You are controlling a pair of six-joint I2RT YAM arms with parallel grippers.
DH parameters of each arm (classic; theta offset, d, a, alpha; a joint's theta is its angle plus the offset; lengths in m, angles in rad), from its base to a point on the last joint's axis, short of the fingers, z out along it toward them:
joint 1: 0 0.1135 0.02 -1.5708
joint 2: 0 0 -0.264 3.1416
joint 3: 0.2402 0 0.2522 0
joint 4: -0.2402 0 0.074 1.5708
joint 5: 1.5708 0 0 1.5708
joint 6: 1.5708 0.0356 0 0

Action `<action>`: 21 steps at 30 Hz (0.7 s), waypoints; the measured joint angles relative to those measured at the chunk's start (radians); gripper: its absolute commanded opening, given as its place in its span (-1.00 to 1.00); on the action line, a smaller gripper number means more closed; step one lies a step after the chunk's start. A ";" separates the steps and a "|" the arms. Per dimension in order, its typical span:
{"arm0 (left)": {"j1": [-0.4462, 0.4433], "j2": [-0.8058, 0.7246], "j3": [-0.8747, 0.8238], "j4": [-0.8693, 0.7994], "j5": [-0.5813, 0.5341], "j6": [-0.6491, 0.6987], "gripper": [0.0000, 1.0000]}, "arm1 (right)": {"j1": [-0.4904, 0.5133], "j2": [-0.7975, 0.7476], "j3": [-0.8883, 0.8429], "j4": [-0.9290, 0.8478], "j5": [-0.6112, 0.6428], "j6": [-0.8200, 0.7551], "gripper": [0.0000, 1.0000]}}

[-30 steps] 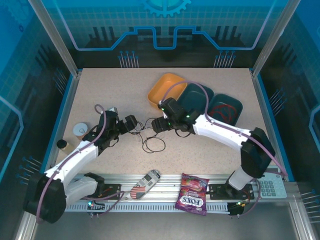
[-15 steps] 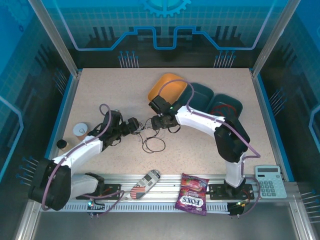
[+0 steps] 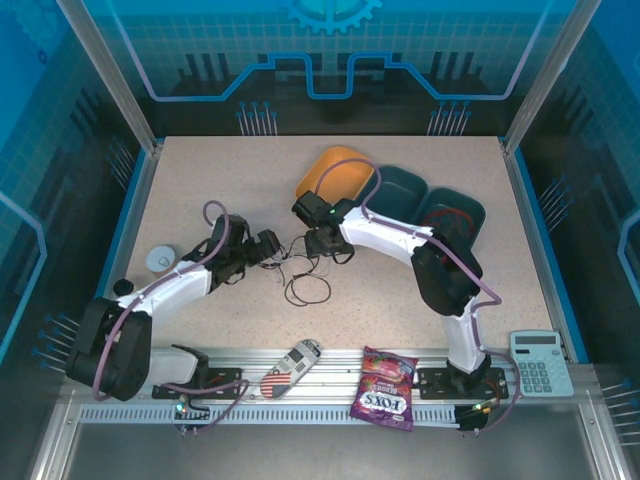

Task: Untangle the cables

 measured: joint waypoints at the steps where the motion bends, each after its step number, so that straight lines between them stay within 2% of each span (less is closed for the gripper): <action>1: 0.002 0.010 0.001 0.001 -0.003 -0.003 0.99 | 0.000 0.005 0.000 0.001 0.003 0.002 0.34; 8: 0.020 0.051 0.008 -0.003 -0.011 -0.016 0.98 | 0.000 0.021 0.000 0.002 0.002 0.008 0.33; 13: 0.030 0.051 0.008 -0.003 -0.010 -0.021 0.98 | 0.000 0.021 0.000 0.002 0.002 0.007 0.18; 21: 0.035 0.040 -0.002 -0.008 -0.011 -0.021 0.98 | -0.002 0.020 -0.021 0.028 -0.016 0.007 0.18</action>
